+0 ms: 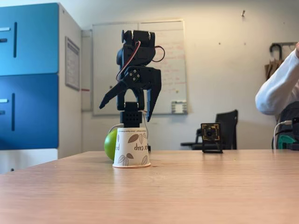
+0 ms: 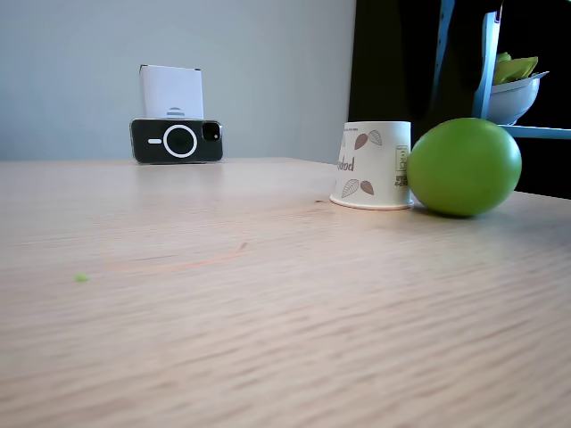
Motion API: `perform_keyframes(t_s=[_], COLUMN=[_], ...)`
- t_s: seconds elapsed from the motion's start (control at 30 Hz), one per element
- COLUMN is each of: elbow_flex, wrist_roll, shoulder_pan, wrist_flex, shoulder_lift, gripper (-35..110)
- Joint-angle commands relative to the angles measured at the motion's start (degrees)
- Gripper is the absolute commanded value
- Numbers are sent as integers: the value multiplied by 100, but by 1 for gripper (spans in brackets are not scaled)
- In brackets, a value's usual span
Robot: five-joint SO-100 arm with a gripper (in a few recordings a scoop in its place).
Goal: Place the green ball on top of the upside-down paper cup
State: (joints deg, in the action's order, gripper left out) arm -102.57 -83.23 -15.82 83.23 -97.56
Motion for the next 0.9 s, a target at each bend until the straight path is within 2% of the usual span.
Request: perform_keyframes(t_s=[0.0, 0.2, 0.87], elbow_flex=[-193, -756, -1617], wrist_roll=[-18, -26, -88], shoulder_pan=[88, 264, 563], wrist_flex=[-316, -949, -1898], shoulder_lift=[35, 53, 26], gripper=[54, 54, 53])
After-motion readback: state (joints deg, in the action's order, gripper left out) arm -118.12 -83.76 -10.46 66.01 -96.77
